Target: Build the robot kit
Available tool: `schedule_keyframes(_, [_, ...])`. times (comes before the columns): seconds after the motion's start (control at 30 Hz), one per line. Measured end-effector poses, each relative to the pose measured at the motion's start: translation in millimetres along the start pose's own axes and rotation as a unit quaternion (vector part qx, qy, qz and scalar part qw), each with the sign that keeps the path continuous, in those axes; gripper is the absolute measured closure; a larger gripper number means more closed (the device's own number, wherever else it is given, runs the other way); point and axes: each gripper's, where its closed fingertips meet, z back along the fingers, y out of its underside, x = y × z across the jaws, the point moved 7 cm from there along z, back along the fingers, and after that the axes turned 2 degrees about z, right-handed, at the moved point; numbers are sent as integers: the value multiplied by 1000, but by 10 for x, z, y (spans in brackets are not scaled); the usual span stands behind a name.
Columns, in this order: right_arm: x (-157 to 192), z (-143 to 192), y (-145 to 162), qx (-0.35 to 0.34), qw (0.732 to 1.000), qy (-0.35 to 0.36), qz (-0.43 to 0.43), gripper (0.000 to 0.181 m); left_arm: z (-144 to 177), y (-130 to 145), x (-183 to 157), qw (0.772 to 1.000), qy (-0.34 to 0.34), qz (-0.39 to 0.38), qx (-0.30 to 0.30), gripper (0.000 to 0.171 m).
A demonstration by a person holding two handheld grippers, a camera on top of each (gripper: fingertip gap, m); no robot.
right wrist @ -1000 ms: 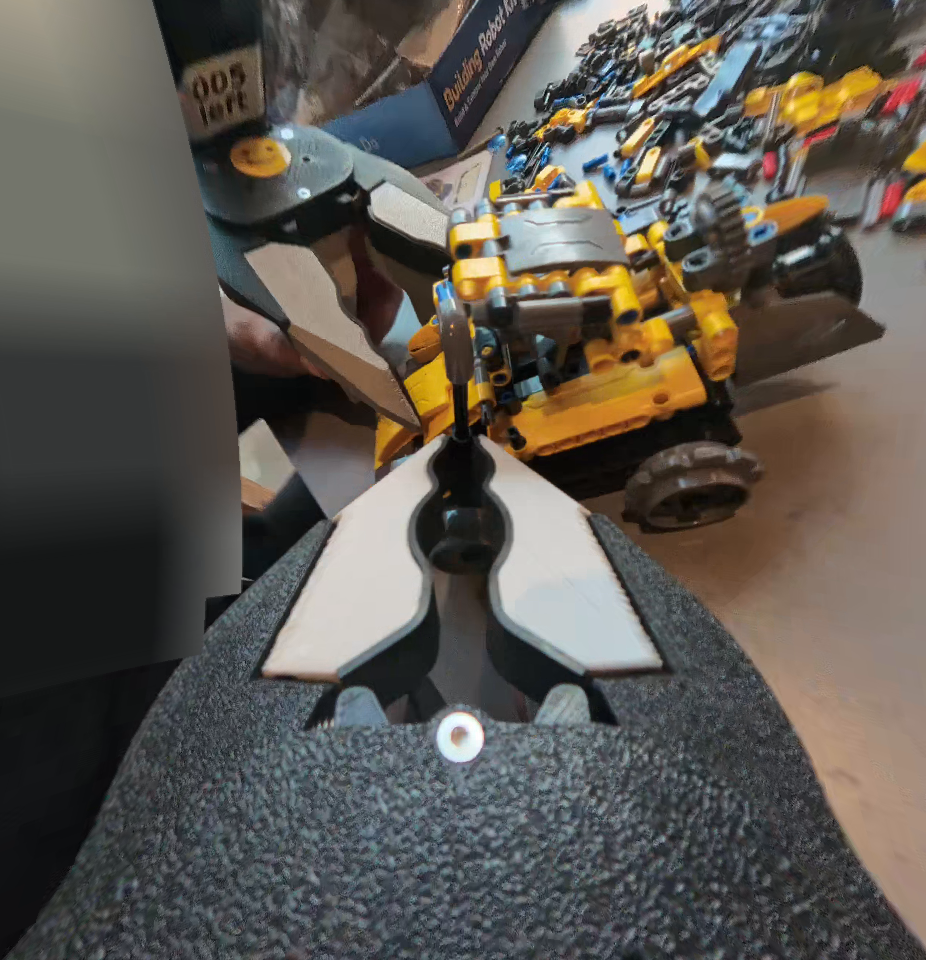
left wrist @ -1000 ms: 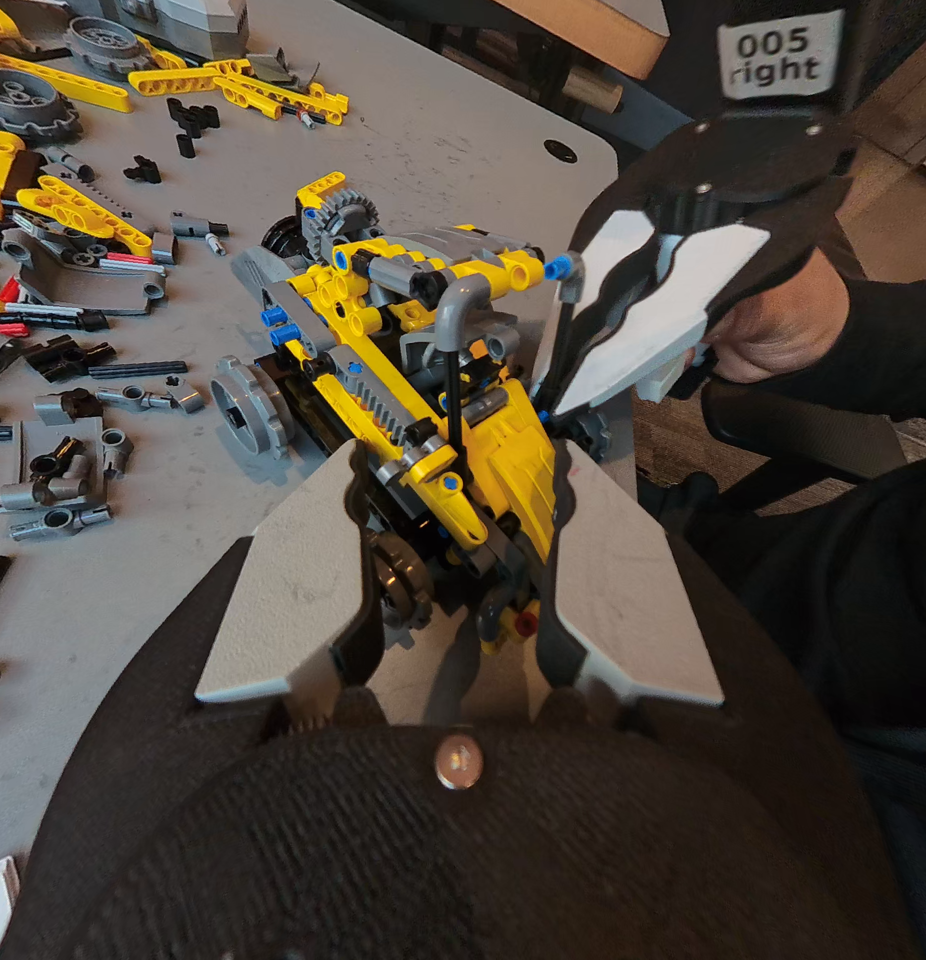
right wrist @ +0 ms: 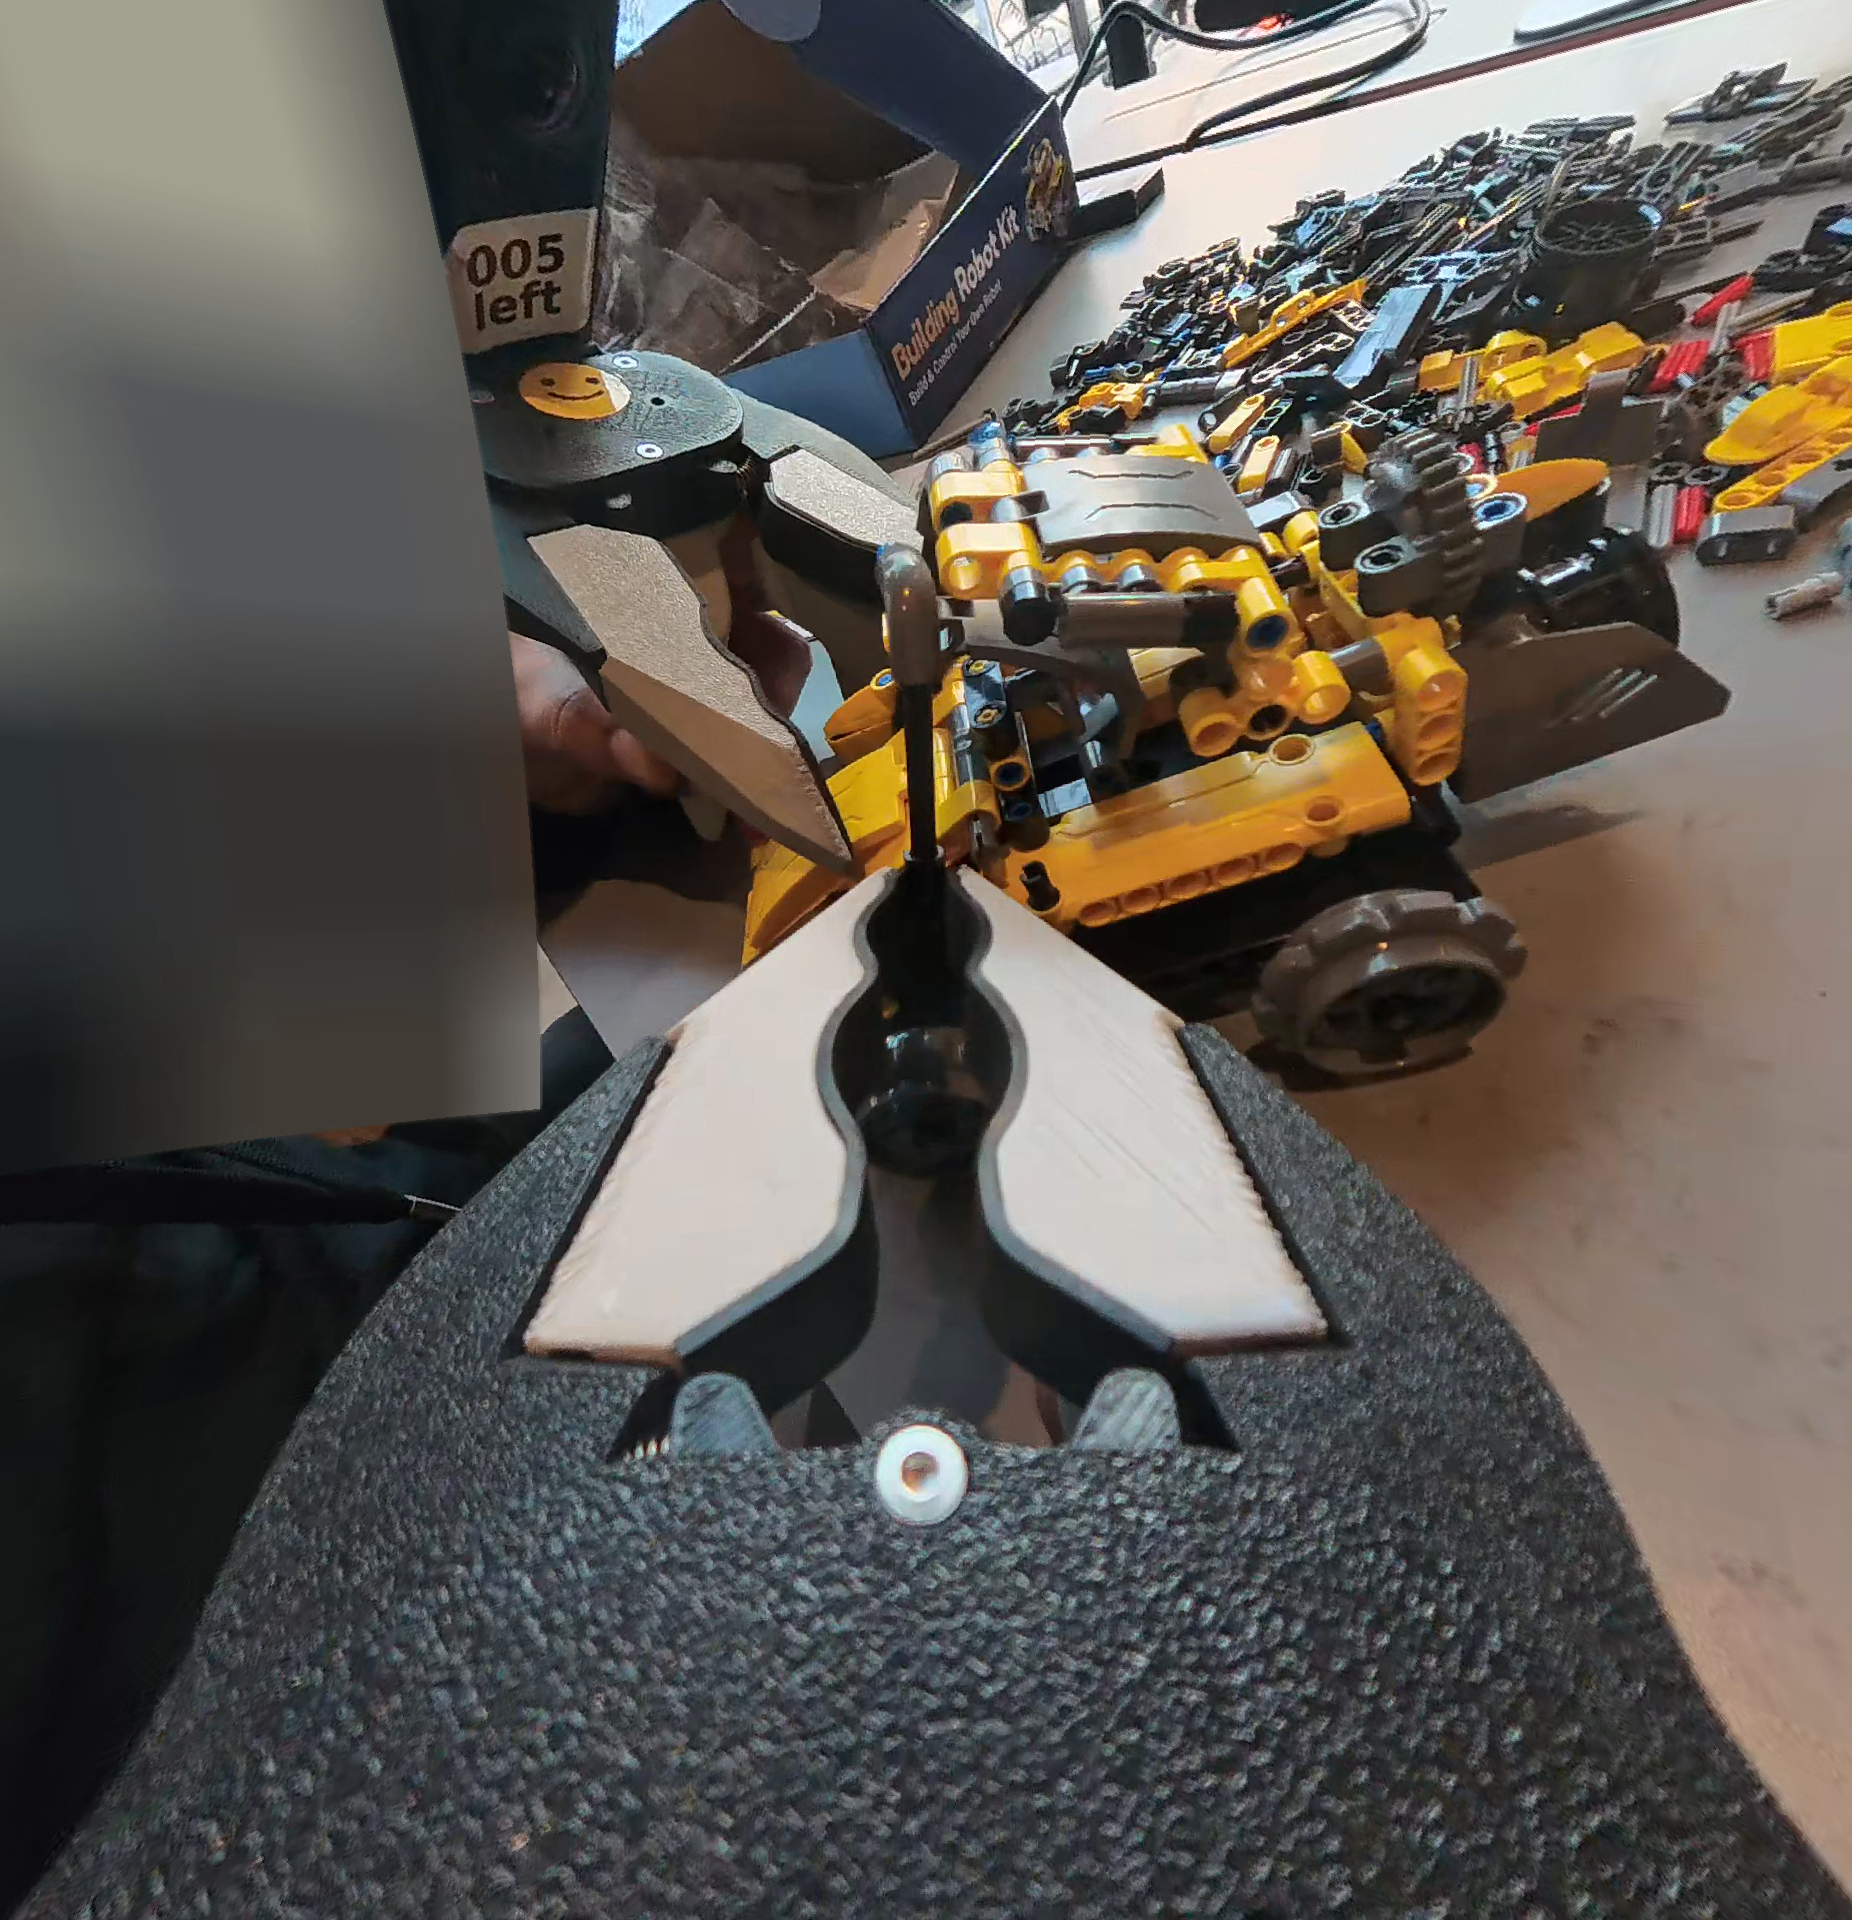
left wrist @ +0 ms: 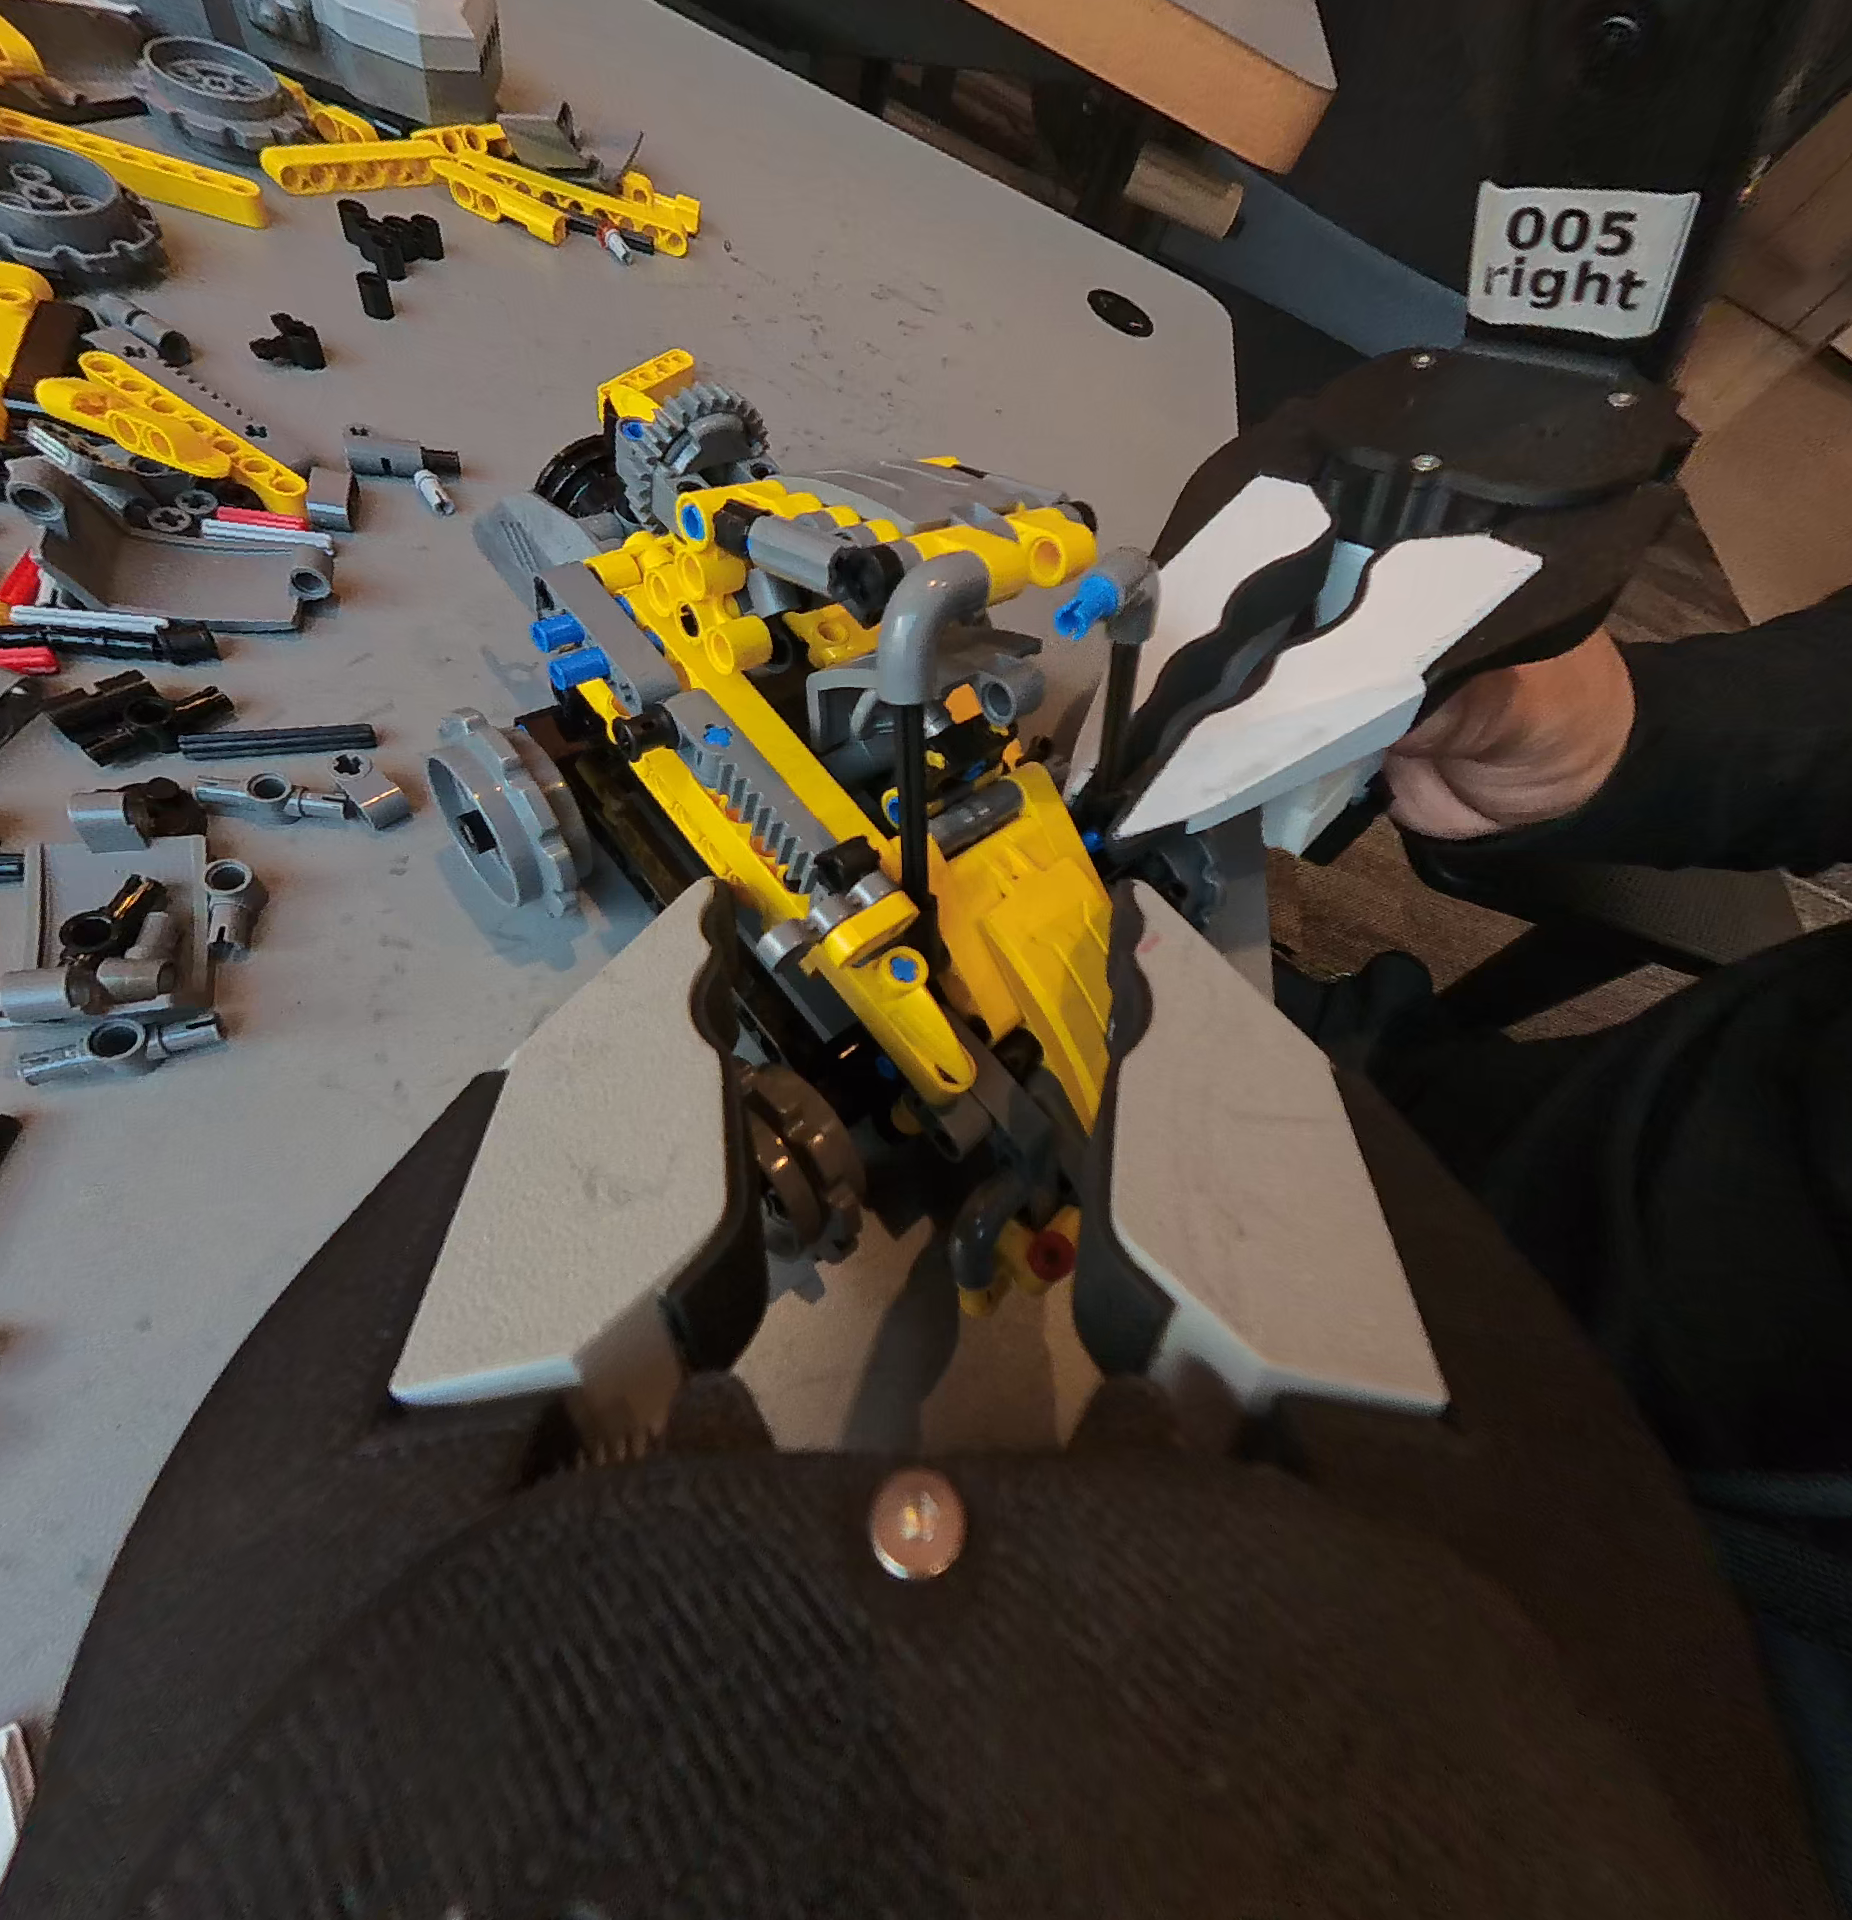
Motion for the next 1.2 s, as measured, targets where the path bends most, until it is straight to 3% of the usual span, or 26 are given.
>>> schedule_keyframes(0.33, [1,7,7,23,999,5,36,174,4,-1,1,1000,3,2,-2,102])
schedule_keyframes(0.53, [-36,100,-50,-12,1000,-12,10,175,20,4,-15,1000,0,-8,-3,99])
schedule_keyframes(0.73, [27,122,-155,49,996,3,78,174,258,-74,4,993,-67,-84,-48,109])
schedule_keyframes(0.87, [134,132,-205,93,989,-4,117,174,413,-343,-263,990,31,-127,-56,139])
schedule_keyframes(1.03, [272,137,-231,108,982,-8,152,174,266,-527,-498,980,98,-168,25,147])
schedule_keyframes(1.1, [303,153,-240,101,984,-10,148,174,229,-552,-577,977,124,-171,33,167])
schedule_keyframes(1.2, [327,176,-249,88,986,-14,142,174,205,-605,-610,977,138,-158,29,167])
